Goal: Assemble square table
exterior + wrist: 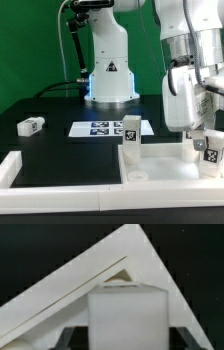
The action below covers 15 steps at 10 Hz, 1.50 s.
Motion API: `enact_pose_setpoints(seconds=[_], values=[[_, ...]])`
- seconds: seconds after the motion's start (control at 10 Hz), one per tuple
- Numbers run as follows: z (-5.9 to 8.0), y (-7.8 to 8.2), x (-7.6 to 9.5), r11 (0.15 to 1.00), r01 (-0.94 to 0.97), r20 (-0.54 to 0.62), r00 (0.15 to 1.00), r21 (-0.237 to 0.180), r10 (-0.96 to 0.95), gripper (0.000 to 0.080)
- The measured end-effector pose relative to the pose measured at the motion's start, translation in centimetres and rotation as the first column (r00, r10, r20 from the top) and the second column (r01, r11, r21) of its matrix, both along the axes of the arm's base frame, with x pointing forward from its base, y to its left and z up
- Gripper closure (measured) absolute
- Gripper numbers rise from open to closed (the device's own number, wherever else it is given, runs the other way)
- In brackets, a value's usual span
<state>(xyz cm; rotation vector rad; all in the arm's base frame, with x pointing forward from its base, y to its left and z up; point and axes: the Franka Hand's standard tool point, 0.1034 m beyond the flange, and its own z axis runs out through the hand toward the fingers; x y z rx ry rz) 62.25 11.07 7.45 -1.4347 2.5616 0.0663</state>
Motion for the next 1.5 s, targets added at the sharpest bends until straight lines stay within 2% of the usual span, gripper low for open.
enact_pose_setpoints(seconds=[0.1,0.2,0.3,0.4,0.7,0.8,0.9,1.0,1.1,1.2,1.3,1.4,1.5], values=[[0.0,0.1,-0.1,0.999,-0.038,-0.009,0.999,-0.007,0.038,0.0436],[0.2,0.6,-0.3,0.969,-0.245,-0.061,0.968,-0.042,0.242,0.0248],[0.5,1.3,0.4,0.908,-0.408,-0.051,0.913,-0.093,0.405,0.0180],[0.3,2.1,0.4,0.860,-0.497,-0.034,0.867,-0.120,0.497,0.0180],[0.2,1.7,0.4,0.744,-0.653,-0.035,0.755,-0.144,0.655,0.0151],[0.2,1.5,0.4,0.673,-0.723,-0.036,0.685,-0.157,0.727,0.0151],[0.3,1.0,0.6,0.512,-0.836,-0.055,0.531,-0.197,0.846,0.0151],[0.3,0.7,1.1,0.389,-0.890,-0.063,0.414,-0.239,0.908,0.0151],[0.3,0.7,1.0,0.417,-0.878,-0.057,0.441,-0.236,0.896,0.0151],[0.3,0.7,1.0,0.424,-0.874,-0.057,0.448,-0.236,0.892,0.0288],[0.3,0.7,1.0,0.426,-0.873,-0.056,0.450,-0.236,0.891,0.0288],[0.3,0.7,1.0,0.452,-0.861,-0.054,0.476,-0.233,0.878,0.0461],[0.1,0.5,0.8,0.505,-0.835,-0.055,0.527,-0.218,0.848,0.0461]])
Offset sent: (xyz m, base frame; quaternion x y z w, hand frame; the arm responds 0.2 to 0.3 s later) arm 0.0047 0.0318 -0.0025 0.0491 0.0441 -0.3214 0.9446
